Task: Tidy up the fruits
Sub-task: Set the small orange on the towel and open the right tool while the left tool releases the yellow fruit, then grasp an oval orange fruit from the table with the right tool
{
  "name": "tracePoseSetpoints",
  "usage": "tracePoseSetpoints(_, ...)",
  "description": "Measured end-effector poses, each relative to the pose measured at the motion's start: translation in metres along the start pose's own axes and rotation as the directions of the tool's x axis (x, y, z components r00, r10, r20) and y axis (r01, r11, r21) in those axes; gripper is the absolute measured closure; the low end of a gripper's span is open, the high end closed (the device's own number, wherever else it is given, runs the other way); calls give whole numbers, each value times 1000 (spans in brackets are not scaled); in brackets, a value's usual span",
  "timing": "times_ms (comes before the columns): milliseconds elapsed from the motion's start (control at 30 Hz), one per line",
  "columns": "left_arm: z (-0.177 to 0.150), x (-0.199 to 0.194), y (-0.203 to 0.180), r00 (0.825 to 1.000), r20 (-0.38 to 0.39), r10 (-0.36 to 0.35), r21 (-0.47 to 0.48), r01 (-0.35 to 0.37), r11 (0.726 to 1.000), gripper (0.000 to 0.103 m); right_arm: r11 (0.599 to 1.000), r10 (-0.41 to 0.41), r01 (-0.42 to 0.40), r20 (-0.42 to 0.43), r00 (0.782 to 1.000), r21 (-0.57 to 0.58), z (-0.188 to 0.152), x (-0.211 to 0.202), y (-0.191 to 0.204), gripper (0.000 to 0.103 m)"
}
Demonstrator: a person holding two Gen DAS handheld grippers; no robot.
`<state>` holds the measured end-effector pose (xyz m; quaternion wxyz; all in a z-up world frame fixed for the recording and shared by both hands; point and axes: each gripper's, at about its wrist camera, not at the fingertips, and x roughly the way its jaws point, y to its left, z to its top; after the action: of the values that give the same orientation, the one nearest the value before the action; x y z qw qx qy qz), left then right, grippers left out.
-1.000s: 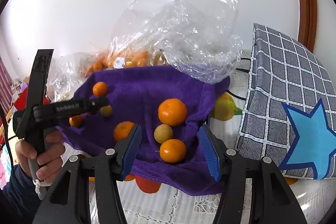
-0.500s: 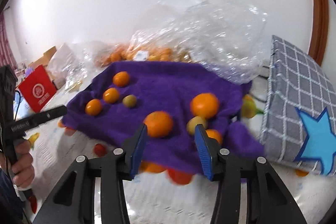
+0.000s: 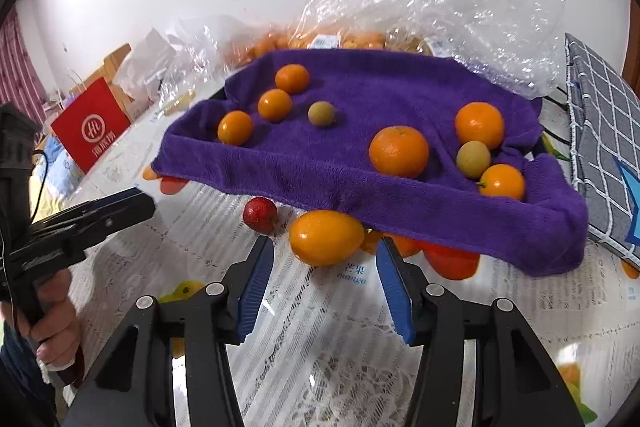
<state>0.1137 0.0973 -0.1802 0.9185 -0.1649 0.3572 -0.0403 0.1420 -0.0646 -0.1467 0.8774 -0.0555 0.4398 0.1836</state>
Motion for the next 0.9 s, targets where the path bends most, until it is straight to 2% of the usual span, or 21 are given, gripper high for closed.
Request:
tracePoseSetpoints(233, 0, -1, 9, 999, -5, -31, -49, 31, 998, 54, 998, -57, 56, -52, 997, -31, 12, 23, 4, 50)
tracePoseSetpoints(300, 1, 0, 10, 1000, -8, -29, -55, 29, 998, 54, 996, -81, 78, -60, 995, -46, 12, 28, 5, 53)
tracePoseSetpoints(333, 0, 1, 10, 999, -9, -31, -58, 30, 998, 54, 995, -87, 85, -48, 995, -54, 11, 28, 6, 57)
tracePoseSetpoints(433, 0, 2, 10, 1000, -13, -24, -59, 23, 998, 54, 996, -67, 65, -27, 997, -55, 6, 21, 5, 57)
tracePoseSetpoints(600, -2, 7, 4, 999, -41, -25, -27, 24, 999, 55, 995, -91, 92, 35, 995, -43, -2, 1, 0, 58)
tracePoseSetpoints(900, -3, 4, 4, 1000, -29, -5, -34, 4, 999, 57, 991, -129, 131, 60, 990, -40, -21, -22, -13, 58)
